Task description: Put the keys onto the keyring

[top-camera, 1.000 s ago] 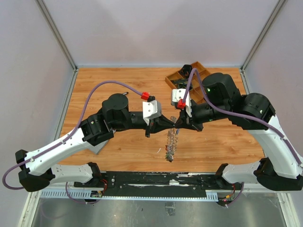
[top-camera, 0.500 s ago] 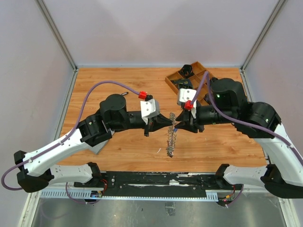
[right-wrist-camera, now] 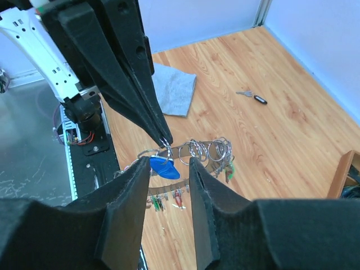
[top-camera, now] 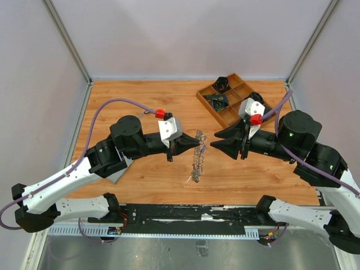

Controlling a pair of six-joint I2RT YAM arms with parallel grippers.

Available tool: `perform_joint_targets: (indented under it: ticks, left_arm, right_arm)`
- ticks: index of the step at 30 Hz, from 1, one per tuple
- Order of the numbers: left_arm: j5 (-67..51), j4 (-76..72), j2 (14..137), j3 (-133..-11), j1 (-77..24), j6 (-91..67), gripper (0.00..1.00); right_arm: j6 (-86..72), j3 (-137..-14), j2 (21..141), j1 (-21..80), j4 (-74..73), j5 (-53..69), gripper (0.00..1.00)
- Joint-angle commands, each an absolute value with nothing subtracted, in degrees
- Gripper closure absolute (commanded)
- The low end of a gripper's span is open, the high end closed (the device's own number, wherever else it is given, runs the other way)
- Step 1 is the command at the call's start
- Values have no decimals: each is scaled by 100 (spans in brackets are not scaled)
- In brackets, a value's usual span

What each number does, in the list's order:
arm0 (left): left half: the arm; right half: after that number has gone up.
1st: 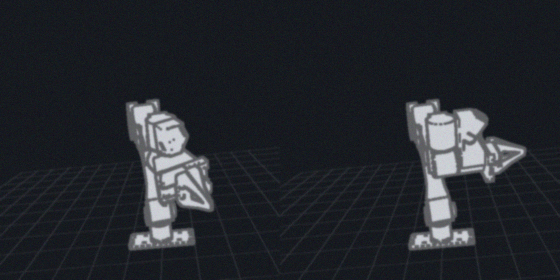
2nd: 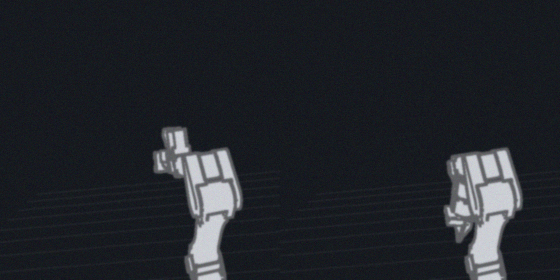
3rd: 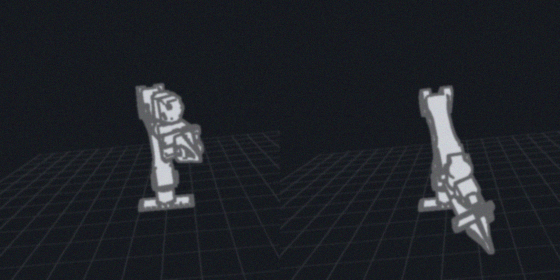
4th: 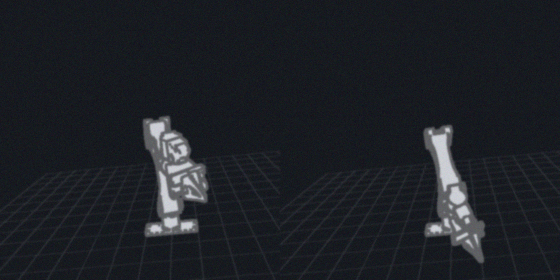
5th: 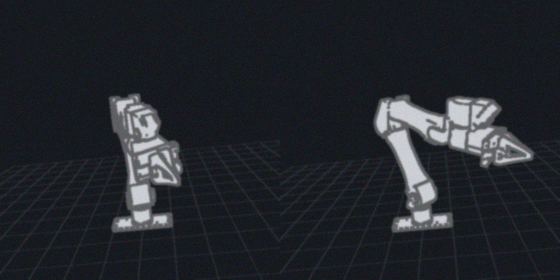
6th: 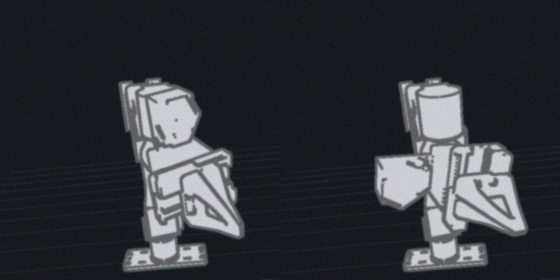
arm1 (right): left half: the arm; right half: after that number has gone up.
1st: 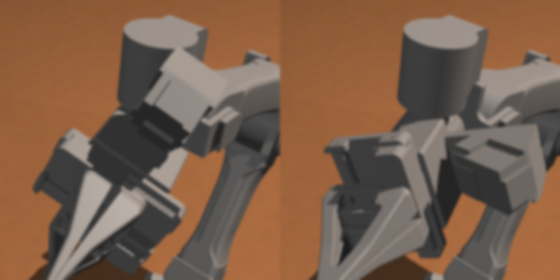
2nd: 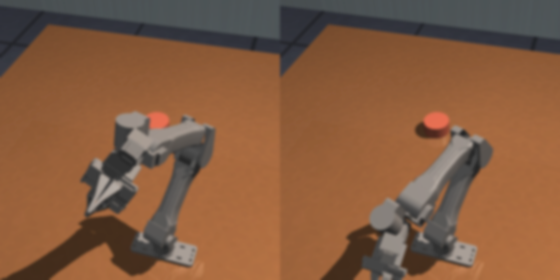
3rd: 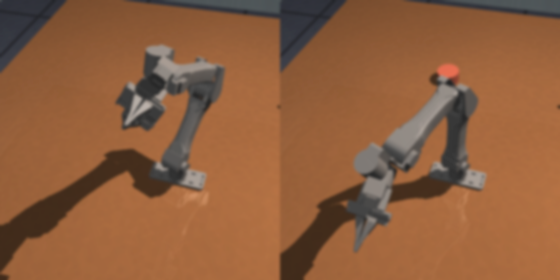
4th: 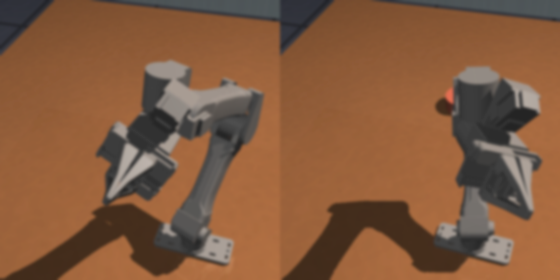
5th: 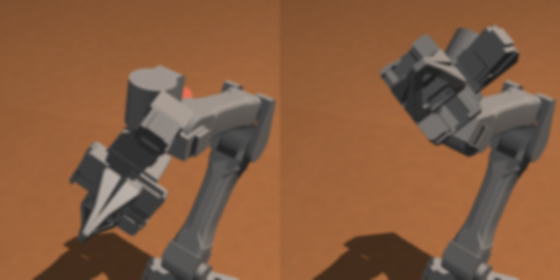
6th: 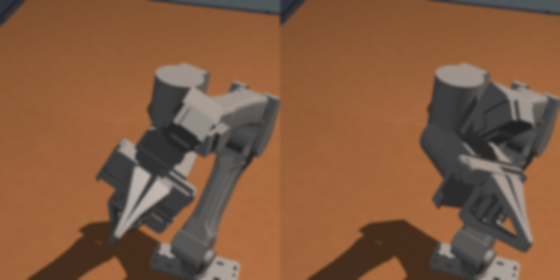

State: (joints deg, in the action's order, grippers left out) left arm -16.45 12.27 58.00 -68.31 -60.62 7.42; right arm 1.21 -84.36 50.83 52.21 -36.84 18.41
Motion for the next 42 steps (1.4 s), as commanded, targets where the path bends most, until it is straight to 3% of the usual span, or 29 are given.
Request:
perform_joint_targets:
  ticks: [1, 14, 32, 35, 42]
  left_arm:
    - [-1591, 676, 5634, -6845, -6115, 742, 99]
    - [-1412, 747, 5610, -6876, -6114, 791, 100]
    - [-1296, 739, 5555, -6901, -6110, 832, 99]
    - [-1284, 738, 5551, -6897, -6111, 833, 99]
    - [-1266, 741, 5563, -6897, -6117, 830, 99]
  right_arm:
    - [-482, -8249, 5148, 5292, -3304, 1904, 63]
    - [-2091, -7767, 4940, 5296, -2655, 1251, 68]
    - [-2276, -7651, 5123, 5291, -2775, 1459, 65]
    - [-2276, -7641, 5124, 5292, -2779, 1493, 69]
    - [-2283, -7623, 5089, 5295, -2728, 1586, 92]
